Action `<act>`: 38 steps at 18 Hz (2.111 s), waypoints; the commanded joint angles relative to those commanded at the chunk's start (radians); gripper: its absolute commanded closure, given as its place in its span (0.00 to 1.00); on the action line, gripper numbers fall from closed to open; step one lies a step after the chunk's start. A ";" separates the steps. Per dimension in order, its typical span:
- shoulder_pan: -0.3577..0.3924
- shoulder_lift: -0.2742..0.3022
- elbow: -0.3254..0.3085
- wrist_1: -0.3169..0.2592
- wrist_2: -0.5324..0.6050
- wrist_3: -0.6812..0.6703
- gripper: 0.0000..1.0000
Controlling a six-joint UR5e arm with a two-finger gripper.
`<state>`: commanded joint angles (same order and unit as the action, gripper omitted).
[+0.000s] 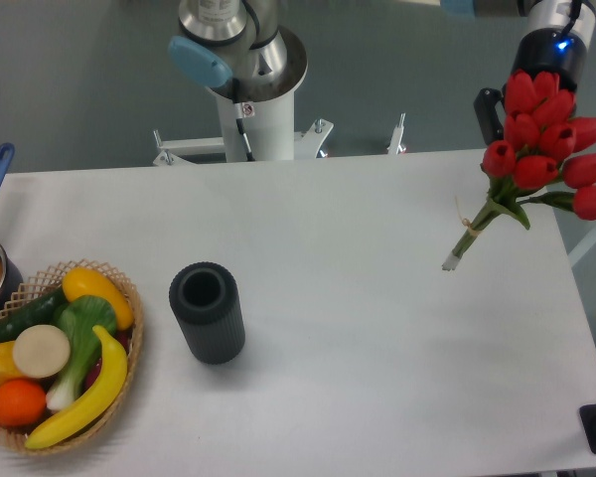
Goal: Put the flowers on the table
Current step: 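Lift the red tulip bunch by its stems with the gripper, then carry the tulips toward the table beside the black vase and lower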
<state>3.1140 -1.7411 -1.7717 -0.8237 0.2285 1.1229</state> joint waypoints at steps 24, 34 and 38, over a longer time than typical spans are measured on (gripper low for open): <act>-0.299 0.078 0.032 -0.011 0.992 -0.046 0.78; -0.497 -0.090 0.044 0.000 1.178 -0.037 0.78; -0.509 -0.155 0.049 0.005 1.209 -0.034 0.78</act>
<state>2.6048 -1.8958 -1.7227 -0.8191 1.4371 1.0891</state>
